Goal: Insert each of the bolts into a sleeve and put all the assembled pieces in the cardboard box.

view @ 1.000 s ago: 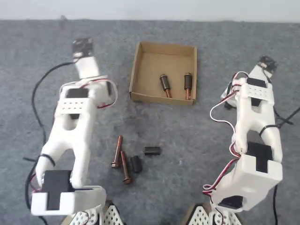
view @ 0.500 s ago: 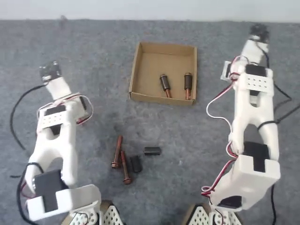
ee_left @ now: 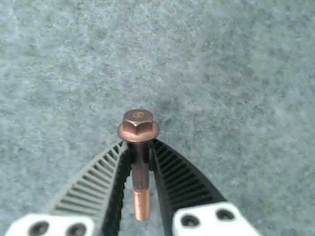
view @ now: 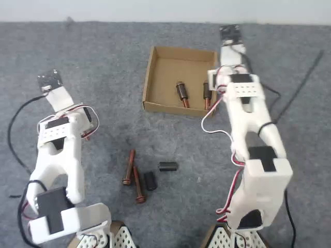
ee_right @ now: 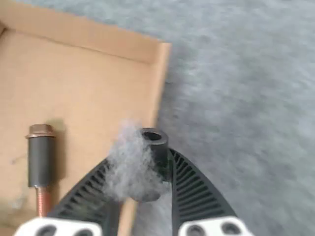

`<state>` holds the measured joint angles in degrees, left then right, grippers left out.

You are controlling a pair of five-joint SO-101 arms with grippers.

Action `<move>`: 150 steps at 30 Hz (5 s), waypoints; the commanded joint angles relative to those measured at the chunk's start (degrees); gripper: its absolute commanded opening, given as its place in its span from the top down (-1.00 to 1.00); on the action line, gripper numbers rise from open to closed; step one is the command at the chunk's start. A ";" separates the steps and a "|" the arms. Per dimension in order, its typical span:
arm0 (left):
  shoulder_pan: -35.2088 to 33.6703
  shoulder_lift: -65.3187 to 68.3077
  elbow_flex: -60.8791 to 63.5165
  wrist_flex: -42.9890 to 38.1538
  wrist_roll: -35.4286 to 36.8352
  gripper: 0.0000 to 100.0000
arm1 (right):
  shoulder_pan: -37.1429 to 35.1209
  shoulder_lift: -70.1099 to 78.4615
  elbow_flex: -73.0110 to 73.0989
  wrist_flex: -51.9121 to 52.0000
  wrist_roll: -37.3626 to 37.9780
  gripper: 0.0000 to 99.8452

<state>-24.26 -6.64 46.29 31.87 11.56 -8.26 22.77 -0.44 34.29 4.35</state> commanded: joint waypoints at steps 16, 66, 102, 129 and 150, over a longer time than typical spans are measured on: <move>-0.18 -3.52 3.21 -9.41 -3.96 0.98 | -1.80 1.80 -0.70 -36.70 0.62 0.99; 0.79 -3.08 3.21 -9.49 -4.04 0.98 | -14.46 -32.22 91.69 -115.91 -1.41 0.99; 9.58 -8.44 4.62 -14.24 -3.78 0.98 | -25.45 -26.42 96.53 -119.96 -4.92 0.99; 42.11 -42.02 12.79 -15.12 -3.96 0.98 | -22.64 -26.42 96.53 -119.87 -4.75 0.99; 53.45 -47.74 12.70 -14.77 -3.60 0.98 | -22.55 -26.42 96.53 -119.96 -4.75 0.99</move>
<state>28.84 -51.91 60.18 18.33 7.96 -31.74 -3.69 94.86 -84.75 -0.04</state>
